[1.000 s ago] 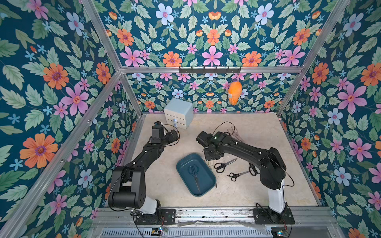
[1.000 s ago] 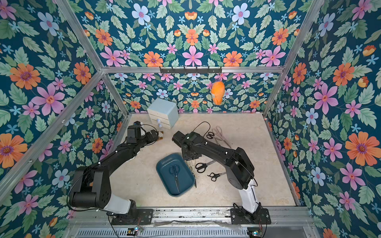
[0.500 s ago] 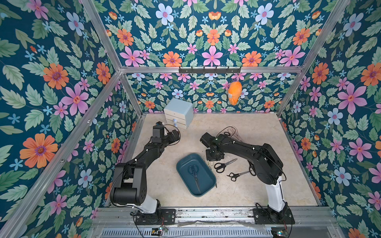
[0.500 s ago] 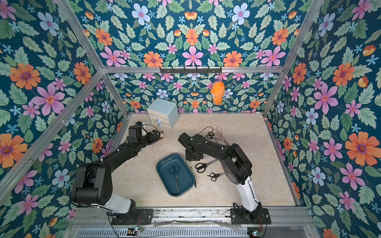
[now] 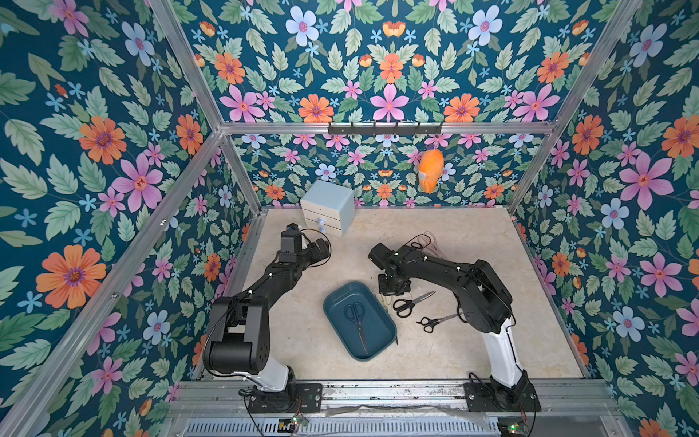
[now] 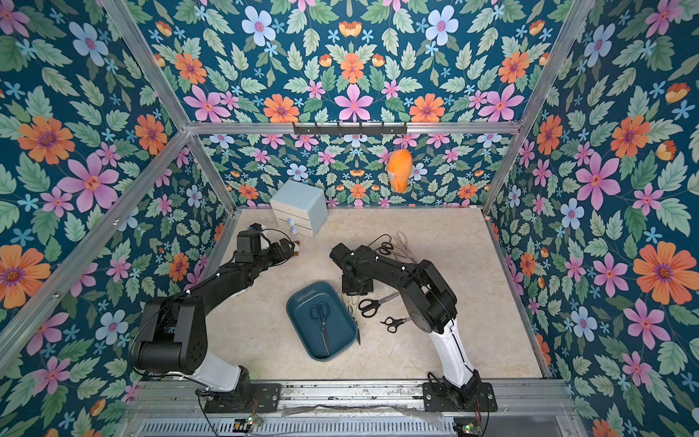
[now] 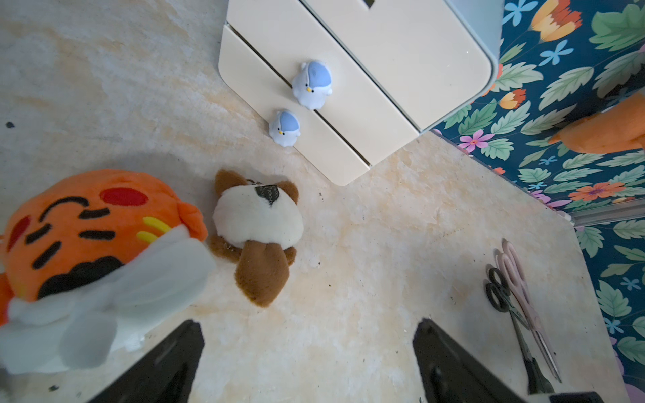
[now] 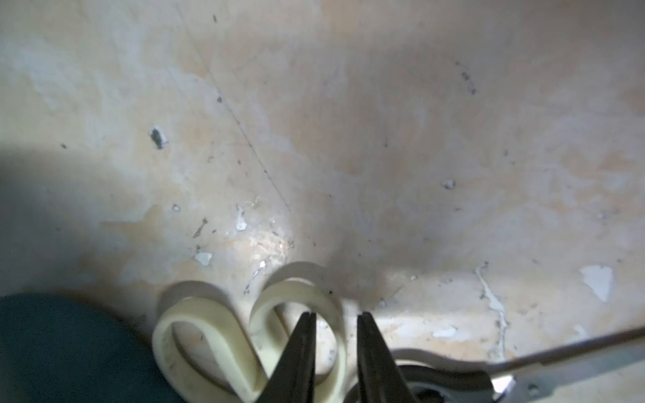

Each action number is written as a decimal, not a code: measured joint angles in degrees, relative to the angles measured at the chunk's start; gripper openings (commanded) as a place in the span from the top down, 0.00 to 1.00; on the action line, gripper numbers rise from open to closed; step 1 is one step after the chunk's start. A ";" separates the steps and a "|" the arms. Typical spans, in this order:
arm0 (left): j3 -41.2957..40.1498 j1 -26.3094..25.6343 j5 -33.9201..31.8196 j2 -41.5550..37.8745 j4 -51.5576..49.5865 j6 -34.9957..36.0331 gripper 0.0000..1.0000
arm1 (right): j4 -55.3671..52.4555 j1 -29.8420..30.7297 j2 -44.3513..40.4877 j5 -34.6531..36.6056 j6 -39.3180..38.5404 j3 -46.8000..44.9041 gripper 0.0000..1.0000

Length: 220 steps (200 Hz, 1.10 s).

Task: Put the scissors into the storage box
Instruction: Pick up the scissors from the center of the board, then adjust the storage box at the center of the board.

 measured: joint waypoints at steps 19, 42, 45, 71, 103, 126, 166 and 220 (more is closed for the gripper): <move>0.00 0.00 -0.02 0.00 0.17 0.02 0.01 | -0.04 -0.09 0.24 -0.02 0.00 0.17 0.78; 0.00 0.00 -0.02 0.00 0.26 0.02 0.01 | -0.17 -0.09 1.16 -0.26 0.02 0.66 0.80; -0.02 0.00 -0.04 0.00 0.26 0.02 0.01 | -0.15 -0.09 1.25 -0.28 0.02 0.74 0.80; -0.07 0.00 -0.24 -0.17 0.26 0.02 0.01 | -0.61 -0.15 2.08 -0.61 0.04 1.55 0.82; -0.26 0.07 -0.55 -0.57 0.31 0.02 0.01 | -1.55 -0.37 3.08 -1.33 0.00 2.78 0.88; -0.50 0.11 -1.14 -0.90 0.33 0.02 0.01 | -1.95 -0.44 3.54 -1.57 0.07 3.39 0.91; -0.72 0.11 -1.46 -1.11 0.48 0.09 0.01 | -2.86 -0.81 4.31 -2.43 0.20 3.98 1.00; -0.68 0.11 -1.53 -1.53 0.50 0.22 0.01 | -4.90 -0.90 4.76 -2.56 -0.90 6.29 1.00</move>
